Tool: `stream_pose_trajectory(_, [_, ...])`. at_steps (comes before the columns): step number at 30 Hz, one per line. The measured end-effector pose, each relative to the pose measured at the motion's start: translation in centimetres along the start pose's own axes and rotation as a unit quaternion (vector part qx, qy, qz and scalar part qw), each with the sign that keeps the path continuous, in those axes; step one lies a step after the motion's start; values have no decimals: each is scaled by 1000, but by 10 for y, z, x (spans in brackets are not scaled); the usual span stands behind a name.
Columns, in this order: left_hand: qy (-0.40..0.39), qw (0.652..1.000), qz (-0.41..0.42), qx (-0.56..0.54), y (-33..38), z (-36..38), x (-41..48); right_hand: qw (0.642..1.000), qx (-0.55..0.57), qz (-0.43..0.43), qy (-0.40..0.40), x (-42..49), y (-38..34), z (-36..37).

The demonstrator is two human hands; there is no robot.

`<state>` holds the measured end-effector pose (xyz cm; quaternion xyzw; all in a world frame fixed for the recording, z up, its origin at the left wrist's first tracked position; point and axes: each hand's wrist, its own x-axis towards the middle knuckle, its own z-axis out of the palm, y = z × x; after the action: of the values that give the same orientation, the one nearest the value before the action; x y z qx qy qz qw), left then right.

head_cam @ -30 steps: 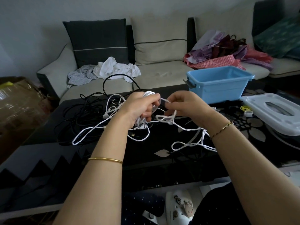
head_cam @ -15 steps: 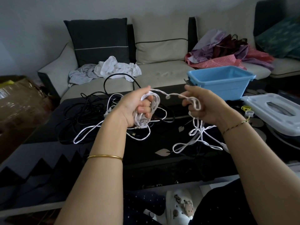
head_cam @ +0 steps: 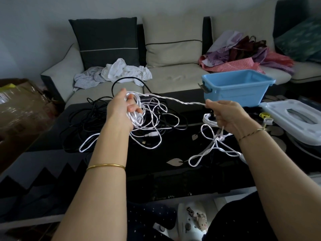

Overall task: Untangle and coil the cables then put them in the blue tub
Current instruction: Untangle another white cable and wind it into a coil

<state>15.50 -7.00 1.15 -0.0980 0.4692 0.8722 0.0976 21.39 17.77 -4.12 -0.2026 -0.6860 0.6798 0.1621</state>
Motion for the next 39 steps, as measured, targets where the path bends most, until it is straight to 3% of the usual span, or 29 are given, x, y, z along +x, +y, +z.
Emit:
stream_pose_trajectory(3, [-57,997,10,51,-2,10,-8,962,-256,-40,82,5,15,5])
stream_pose_trajectory(6, [-120,963,44,236,-7,14,-10,873,-487,-25,9,9,24,8])
stream_pose_trajectory(8, [-152,935,48,317,-11,17,-11,853,-518,-65,-23,7,23,13])
stream_pose_trajectory(10, [-168,925,39,340,-14,19,-12,898,-419,-131,-26,-4,11,23])
stream_pose_trajectory(12, [-176,919,38,351,-17,23,-12,966,-209,-132,-73,-18,-4,35])
stream_pose_trajectory(13, [-180,918,37,352,-18,24,-13,978,-128,-123,-106,-25,-12,41])
stream_pose_trajectory(17, [-185,923,29,335,-20,27,-13,969,-109,-158,-156,-38,-19,53])
stream_pose_trajectory(24, [-205,919,8,337,-22,25,-15,960,-179,-206,-54,-33,-26,43])
stream_pose_trajectory(28, [-239,929,-13,284,-18,28,-17,957,-219,-183,-53,-30,-25,44])
stream_pose_trajectory(33, [-239,953,-42,179,-13,26,-20,975,-105,-89,-176,-32,-21,46])
stream_pose_trajectory(39, [-210,956,-35,204,-16,27,-19,981,-60,-114,-143,-35,-21,45])
